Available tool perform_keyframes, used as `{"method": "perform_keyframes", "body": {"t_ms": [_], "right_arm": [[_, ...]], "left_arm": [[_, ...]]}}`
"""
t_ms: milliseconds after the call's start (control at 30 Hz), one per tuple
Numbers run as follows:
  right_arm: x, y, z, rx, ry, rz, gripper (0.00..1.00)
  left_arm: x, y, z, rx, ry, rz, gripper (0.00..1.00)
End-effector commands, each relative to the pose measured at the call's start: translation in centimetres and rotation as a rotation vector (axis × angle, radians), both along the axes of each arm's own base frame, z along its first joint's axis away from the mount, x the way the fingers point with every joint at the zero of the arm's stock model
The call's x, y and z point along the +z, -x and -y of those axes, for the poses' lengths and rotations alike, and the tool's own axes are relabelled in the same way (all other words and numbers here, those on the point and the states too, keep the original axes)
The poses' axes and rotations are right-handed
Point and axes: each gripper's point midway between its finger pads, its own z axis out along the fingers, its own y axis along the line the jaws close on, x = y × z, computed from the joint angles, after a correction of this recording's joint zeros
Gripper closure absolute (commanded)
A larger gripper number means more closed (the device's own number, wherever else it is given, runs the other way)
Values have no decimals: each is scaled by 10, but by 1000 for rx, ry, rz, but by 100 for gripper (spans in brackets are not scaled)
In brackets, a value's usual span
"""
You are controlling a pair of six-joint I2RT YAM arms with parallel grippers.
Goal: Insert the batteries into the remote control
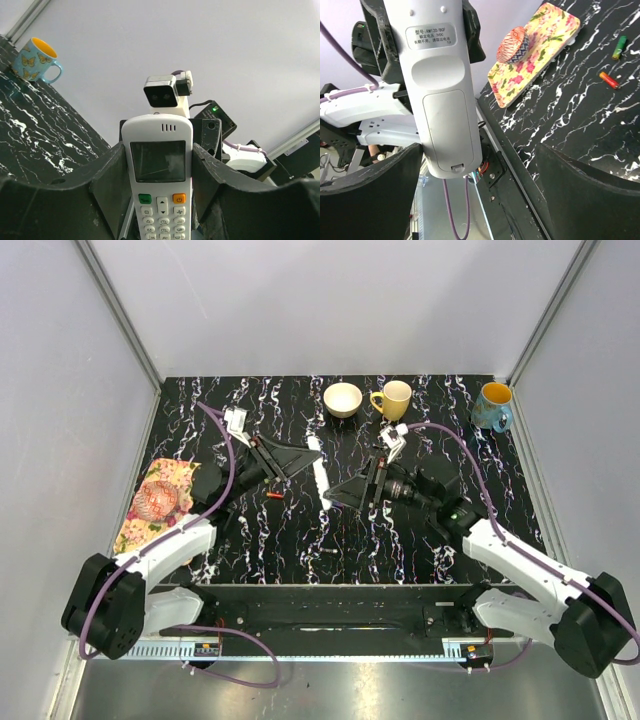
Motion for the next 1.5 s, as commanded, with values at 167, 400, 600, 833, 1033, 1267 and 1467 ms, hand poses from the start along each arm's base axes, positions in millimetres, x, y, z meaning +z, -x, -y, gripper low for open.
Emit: {"method": "perform_keyframes", "body": {"t_ms": [167, 400, 600, 833, 1033, 1267, 1467], "right_arm": [[34, 9, -12, 116, -136, 67, 3], [32, 9, -18, 149, -155, 42, 9], [27, 13, -23, 203, -156, 16, 28], [21, 18, -25, 244, -147, -3, 52], [27, 18, -22, 238, -85, 66, 100], [-16, -10, 22, -4, 383, 63, 100], [-37, -30, 42, -161, 564, 69, 100]], "left_arm": [[33, 13, -4, -33, 65, 109, 100], [29, 8, -6, 5, 45, 97, 100], [31, 6, -6, 12, 57, 99, 100], [35, 7, -6, 0, 80, 100, 100], [15, -1, -4, 20, 2, 48, 22], [-16, -28, -29, 239, -212, -59, 1], [-37, -39, -31, 376, -417, -148, 1]]}}
